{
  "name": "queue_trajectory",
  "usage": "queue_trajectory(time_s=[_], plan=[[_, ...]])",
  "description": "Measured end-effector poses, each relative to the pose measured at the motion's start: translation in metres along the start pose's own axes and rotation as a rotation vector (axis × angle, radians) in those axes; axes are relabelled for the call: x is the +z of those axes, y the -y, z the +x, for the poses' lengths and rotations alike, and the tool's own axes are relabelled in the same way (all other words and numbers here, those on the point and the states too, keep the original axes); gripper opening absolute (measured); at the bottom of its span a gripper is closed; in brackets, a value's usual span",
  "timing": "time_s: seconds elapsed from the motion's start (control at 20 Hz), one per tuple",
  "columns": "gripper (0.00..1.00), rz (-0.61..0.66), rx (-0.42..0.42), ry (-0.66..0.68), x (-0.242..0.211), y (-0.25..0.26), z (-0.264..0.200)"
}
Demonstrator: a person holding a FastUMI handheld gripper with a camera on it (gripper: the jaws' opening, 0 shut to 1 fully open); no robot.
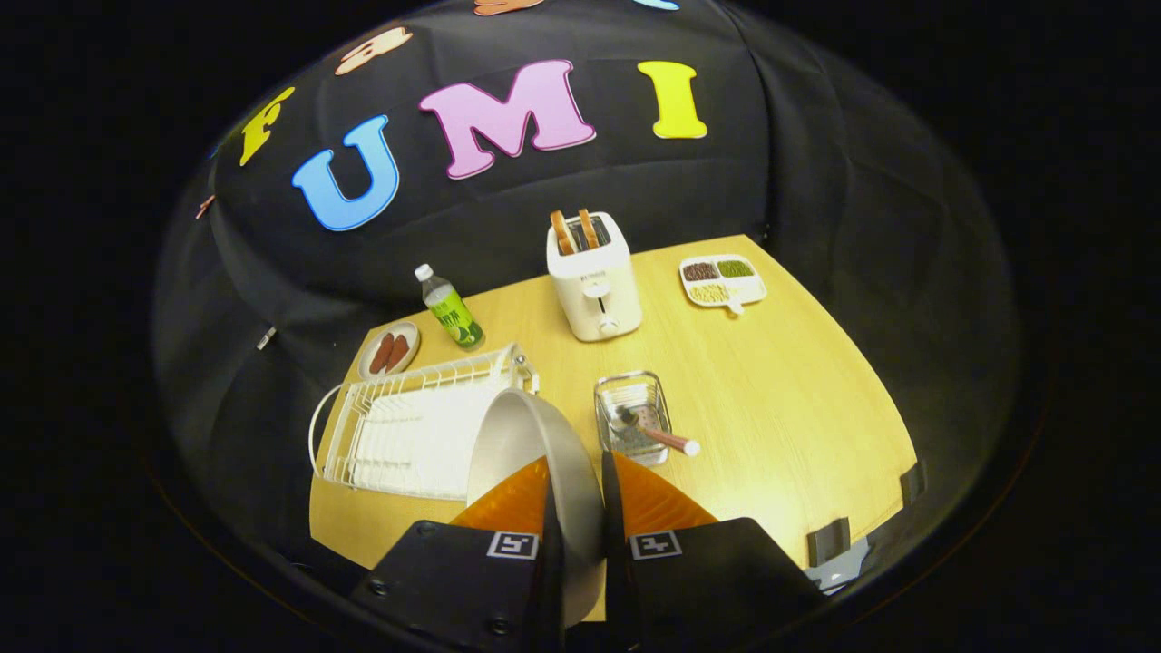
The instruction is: Take the plate from the dish rack, then take the spoon from the basket and place it into the plate.
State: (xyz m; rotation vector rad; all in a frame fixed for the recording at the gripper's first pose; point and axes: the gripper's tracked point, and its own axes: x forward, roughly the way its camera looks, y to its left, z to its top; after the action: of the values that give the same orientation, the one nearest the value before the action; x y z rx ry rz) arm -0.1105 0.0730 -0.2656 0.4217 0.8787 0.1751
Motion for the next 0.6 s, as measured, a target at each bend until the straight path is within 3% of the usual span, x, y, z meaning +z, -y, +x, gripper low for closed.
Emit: queue_trajectory(time_s=[0.4, 0.6], plan=[[0.22, 0.123, 0.019, -0.141, -0.086, 0.031, 0.029], [0.22, 0.240, 0.093, -0.205, -0.122, 0.036, 0.050]])
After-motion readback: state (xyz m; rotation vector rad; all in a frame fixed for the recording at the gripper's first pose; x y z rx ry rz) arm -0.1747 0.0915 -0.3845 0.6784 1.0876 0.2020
